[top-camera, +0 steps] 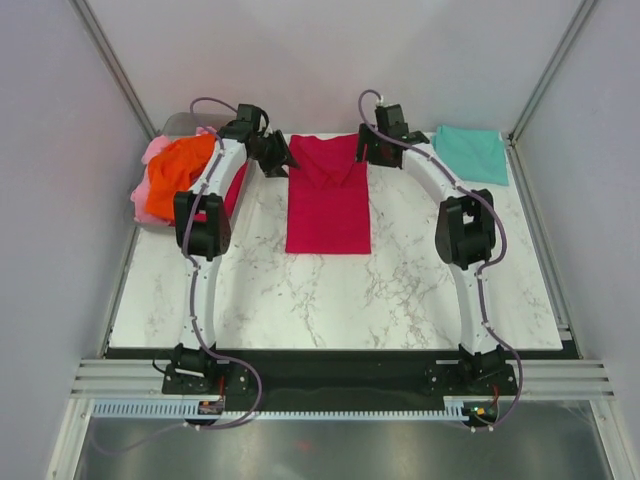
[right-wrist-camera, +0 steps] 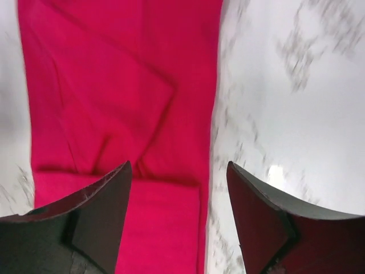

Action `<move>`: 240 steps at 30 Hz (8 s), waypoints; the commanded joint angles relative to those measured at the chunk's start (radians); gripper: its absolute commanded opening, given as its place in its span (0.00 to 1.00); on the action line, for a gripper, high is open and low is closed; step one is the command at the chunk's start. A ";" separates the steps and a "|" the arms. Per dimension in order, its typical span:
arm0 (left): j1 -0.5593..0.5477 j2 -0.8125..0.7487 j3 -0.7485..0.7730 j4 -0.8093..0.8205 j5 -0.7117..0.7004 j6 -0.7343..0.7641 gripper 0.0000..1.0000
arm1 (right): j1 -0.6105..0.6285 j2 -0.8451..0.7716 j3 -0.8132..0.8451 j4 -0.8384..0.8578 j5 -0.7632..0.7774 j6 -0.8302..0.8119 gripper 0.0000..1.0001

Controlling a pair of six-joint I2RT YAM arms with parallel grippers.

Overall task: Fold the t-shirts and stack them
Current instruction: Fold the tshirt, then neatly place the folded tshirt to the corner

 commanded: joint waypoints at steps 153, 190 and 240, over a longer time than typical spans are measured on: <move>-0.058 -0.847 -0.808 0.024 -0.087 0.091 0.82 | -0.074 -0.723 -1.220 0.588 -0.418 0.190 0.77; -0.061 -1.616 -1.519 0.161 -0.125 0.149 0.82 | 0.038 -0.736 -1.146 0.424 -0.219 0.115 0.93; -0.060 -1.647 -1.535 0.179 -0.116 0.143 0.82 | -0.163 -0.454 -0.461 0.244 0.261 -0.380 0.00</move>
